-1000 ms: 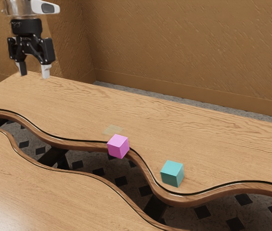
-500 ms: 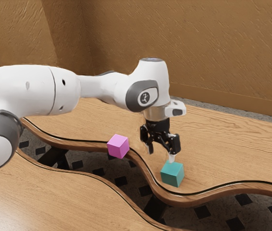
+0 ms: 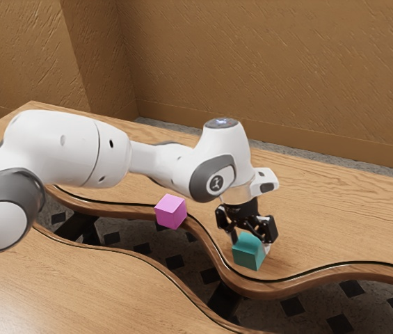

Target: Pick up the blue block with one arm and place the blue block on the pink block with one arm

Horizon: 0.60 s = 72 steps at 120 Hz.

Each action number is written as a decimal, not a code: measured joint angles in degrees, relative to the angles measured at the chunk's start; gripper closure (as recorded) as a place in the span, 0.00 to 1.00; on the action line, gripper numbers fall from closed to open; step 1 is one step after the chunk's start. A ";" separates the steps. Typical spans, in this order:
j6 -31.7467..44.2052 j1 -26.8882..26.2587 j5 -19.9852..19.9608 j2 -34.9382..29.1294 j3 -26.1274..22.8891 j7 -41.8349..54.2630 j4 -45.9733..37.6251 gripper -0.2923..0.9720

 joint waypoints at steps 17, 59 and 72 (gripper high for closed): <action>0.71 0.19 0.07 0.39 0.60 -0.89 0.01 0.25; 0.85 0.13 2.46 2.37 0.73 1.55 0.23 0.25; 1.07 0.08 2.55 3.35 0.73 2.27 0.56 0.27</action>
